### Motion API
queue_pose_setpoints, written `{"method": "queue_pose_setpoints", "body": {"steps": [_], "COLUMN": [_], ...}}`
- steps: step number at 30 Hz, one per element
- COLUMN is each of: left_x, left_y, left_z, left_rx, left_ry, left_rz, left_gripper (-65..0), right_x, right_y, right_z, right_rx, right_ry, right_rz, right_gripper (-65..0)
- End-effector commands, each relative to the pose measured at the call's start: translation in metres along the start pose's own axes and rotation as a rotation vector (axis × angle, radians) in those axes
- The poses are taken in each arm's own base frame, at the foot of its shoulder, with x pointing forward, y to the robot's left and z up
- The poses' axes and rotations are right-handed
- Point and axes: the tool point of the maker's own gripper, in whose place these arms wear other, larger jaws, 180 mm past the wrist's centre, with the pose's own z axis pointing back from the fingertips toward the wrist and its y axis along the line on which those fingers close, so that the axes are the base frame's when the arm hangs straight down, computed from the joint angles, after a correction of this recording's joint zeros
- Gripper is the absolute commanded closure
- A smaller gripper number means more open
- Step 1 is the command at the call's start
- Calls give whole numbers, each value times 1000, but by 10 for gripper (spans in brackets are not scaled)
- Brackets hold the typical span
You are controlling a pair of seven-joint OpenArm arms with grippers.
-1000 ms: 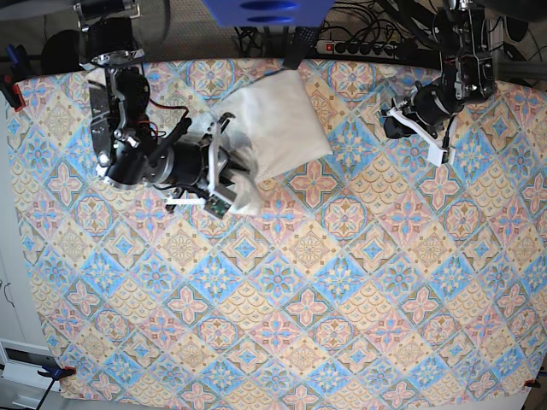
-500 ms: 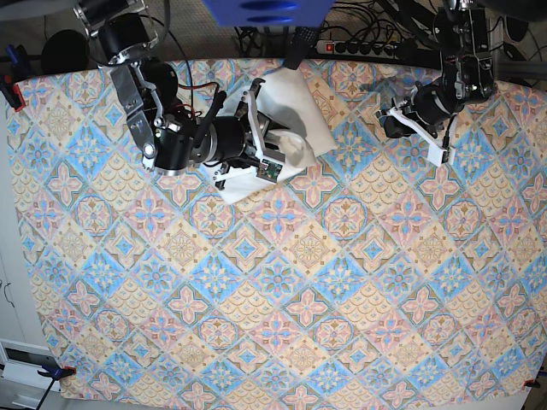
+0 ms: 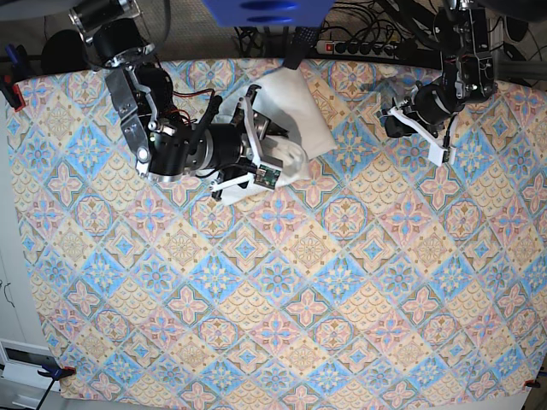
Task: Fold the T-shirt properly
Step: 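Lift the strip end with the right gripper and fold it over toward the left gripper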
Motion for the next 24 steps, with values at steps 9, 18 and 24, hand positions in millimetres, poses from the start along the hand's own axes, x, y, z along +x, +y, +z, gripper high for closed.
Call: {"method": "queue_pose_setpoints", "body": {"steps": [9,18,24], "left_x": [10,9,11], "left_y": [-3,-2,-2], "left_z": [4,3,3], "left_rx": [-10,-9,-9], "left_ry": [-31,-28,-30], "left_rz": [-16,-14,-15], "left_gripper": [-106,-106,-106], "right_x": [28,49,55], "right_y": [-10,-33,-54], "right_z": [12,25,40], "right_rx": [-32,-92,-157], "right_ry": [-74,-103,-152], "right_rz": [62,111,82], "right_gripper": [-259,-259,-259]}}
